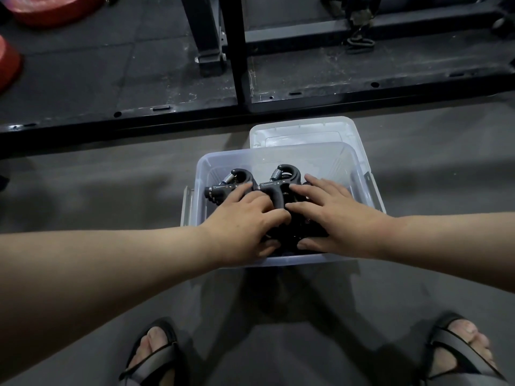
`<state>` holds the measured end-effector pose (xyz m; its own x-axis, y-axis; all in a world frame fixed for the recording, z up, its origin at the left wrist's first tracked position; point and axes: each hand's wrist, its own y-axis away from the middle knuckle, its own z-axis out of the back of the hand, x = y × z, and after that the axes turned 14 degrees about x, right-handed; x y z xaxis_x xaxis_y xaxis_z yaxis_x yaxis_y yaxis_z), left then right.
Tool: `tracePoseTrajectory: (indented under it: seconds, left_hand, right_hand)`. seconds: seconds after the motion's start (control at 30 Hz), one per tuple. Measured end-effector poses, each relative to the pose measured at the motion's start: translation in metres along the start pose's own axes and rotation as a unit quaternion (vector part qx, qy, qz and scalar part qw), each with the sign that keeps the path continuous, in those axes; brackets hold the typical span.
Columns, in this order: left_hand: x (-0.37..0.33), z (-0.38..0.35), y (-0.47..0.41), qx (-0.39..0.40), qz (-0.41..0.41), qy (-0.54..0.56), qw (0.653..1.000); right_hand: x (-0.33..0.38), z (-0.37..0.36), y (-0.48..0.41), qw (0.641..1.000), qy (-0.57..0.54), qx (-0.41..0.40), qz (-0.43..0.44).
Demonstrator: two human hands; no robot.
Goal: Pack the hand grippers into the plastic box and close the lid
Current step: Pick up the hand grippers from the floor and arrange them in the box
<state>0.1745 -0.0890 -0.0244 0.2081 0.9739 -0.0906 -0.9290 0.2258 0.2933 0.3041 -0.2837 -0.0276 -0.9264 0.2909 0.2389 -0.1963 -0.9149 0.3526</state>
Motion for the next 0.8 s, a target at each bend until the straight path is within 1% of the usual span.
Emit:
tracePoseTrajectory:
  seconds: [0.07,0.13,0.4,0.63,0.8]
  left_hand:
    - [-0.002,0.001,-0.004,0.014,0.002,0.006,1.0]
    - [-0.003,-0.002,-0.006,0.009,0.006,0.007,1.0]
    - [0.006,-0.014,-0.007,-0.05,-0.026,0.0,0.998]
    - [0.005,-0.012,-0.005,-0.049,-0.029,-0.002,0.998]
    - [0.005,-0.006,-0.002,-0.048,-0.028,-0.012,0.998]
  right_hand:
    - [0.0,-0.002,0.0,1.0,-0.006,-0.001,0.001]
    - [0.0,-0.003,0.0,1.0,-0.009,-0.003,0.009]
    - [0.0,-0.008,0.003,1.0,-0.004,-0.024,0.019]
    - [-0.003,-0.01,0.002,0.999,-0.006,-0.027,0.039]
    - [-0.006,-0.006,0.005,0.999,-0.023,-0.029,0.037]
